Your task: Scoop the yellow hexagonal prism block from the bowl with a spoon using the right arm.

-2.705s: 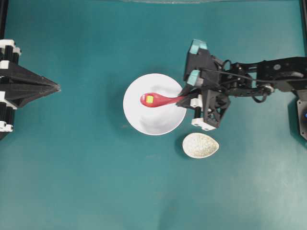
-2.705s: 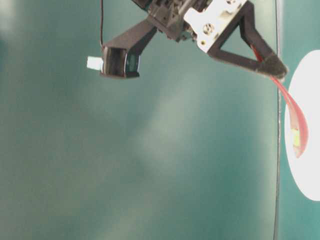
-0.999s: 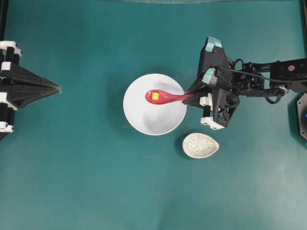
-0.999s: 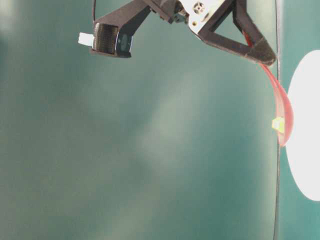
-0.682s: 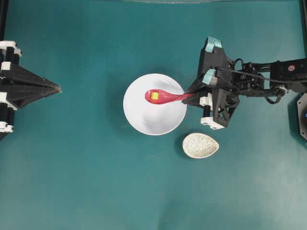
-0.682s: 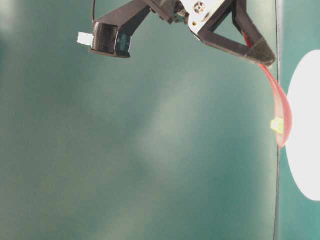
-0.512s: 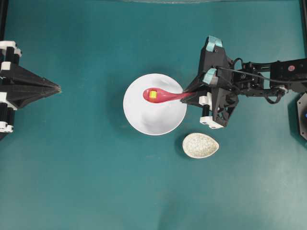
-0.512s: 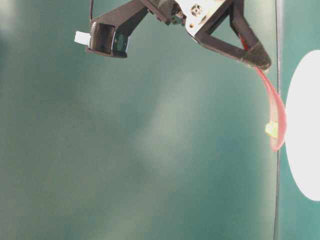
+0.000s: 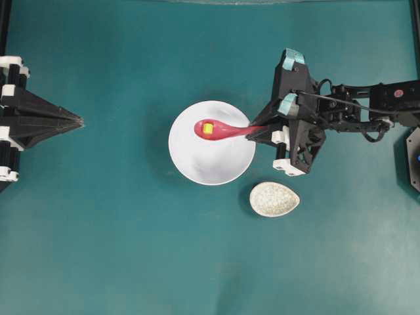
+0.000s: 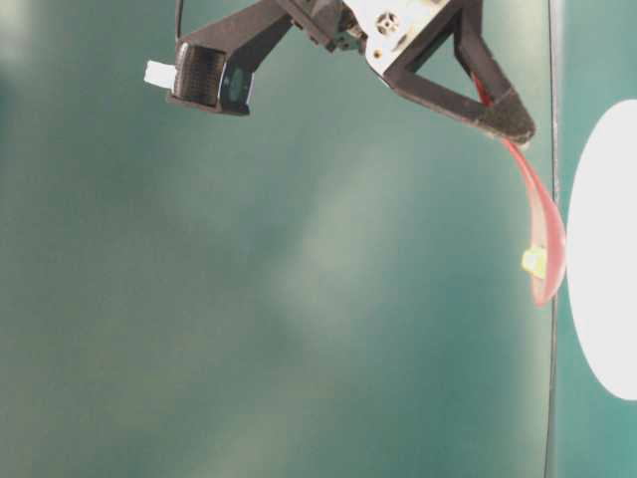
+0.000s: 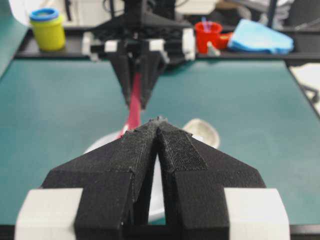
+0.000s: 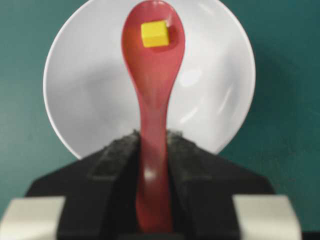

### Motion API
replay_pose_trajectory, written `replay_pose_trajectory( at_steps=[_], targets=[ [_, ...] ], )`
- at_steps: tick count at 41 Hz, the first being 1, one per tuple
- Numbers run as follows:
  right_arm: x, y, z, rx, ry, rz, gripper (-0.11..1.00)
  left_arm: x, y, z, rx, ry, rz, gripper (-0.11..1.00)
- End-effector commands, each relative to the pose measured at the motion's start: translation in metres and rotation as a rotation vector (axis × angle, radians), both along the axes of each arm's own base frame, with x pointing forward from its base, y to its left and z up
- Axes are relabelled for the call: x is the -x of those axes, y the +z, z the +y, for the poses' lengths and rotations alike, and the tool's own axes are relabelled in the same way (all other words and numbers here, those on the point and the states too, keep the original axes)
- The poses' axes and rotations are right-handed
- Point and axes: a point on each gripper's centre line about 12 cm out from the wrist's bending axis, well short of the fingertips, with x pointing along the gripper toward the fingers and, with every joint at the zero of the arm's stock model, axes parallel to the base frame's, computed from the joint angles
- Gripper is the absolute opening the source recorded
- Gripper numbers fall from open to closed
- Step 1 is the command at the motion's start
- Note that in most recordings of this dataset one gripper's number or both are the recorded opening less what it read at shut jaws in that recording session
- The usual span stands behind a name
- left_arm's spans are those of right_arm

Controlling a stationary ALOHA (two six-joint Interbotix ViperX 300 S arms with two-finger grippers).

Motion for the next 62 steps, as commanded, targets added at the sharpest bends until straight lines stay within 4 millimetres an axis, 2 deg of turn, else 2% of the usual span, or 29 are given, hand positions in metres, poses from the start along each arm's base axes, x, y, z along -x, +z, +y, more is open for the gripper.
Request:
replay_pose_trajectory(
  at_steps=[1, 20, 62],
  targets=[
    [-0.003, 0.025, 0.001, 0.016, 0.007, -0.077, 0.21, -0.003, 0.01, 0.0, 0.002, -0.002, -0.023, 0.03],
    [0.005, 0.049, 0.001, 0.018, 0.006, -0.142, 0.21, -0.003, 0.01, 0.0, 0.002, -0.002, -0.023, 0.03],
    [0.007, 0.052, 0.002, 0.021, 0.01, -0.143, 0.21, -0.003, 0.008, 0.0, 0.008, -0.002, -0.014, 0.03]
  ],
)
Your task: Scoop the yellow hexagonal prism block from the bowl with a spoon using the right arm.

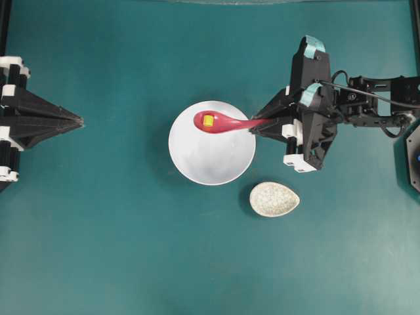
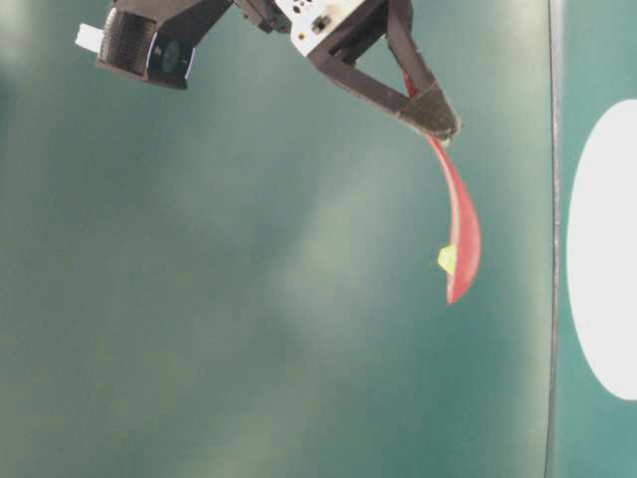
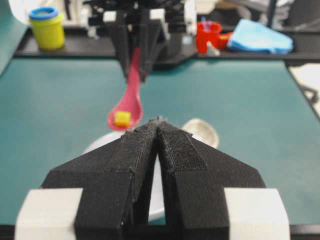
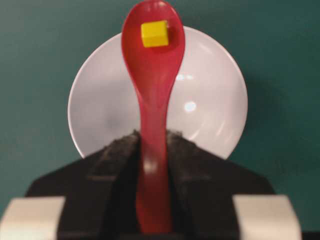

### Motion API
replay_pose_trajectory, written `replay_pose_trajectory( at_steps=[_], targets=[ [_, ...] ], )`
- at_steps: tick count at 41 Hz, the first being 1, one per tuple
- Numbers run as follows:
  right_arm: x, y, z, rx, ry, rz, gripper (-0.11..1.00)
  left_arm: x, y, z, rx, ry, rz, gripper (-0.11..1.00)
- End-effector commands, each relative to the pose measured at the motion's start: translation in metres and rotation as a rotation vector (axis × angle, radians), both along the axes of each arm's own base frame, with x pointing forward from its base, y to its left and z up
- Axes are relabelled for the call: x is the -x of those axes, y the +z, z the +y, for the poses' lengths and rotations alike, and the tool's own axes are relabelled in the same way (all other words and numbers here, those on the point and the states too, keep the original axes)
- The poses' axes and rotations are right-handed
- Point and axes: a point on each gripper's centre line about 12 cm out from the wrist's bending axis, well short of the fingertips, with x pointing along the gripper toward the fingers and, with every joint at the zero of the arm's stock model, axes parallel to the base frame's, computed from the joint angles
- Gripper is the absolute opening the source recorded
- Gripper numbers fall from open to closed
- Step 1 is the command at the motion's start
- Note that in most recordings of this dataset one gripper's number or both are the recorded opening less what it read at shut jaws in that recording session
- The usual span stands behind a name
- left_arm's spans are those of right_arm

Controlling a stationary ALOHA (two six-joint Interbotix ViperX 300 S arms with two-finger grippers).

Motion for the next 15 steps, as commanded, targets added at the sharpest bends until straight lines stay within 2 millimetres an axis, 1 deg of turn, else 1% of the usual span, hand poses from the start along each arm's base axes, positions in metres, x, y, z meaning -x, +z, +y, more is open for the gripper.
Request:
replay_pose_trajectory(
  at_steps=[1, 6, 15],
  targets=[
    [-0.0023, 0.0188, 0.0007, 0.012, 0.006, -0.054, 0.21, -0.0029, 0.0076, -0.0004, -0.001, -0.002, -0.014, 0.03],
    [-0.0023, 0.0187, 0.0005, 0.028, 0.014, -0.053, 0.21, -0.0028, 0.0039, -0.0003, 0.001, -0.002, 0.014, 0.03],
    [-0.0023, 0.0187, 0.0005, 0.03, 0.015, -0.053, 0.21, -0.0025, 0.0031, -0.0004, 0.001, -0.002, 0.021, 0.03]
  ],
)
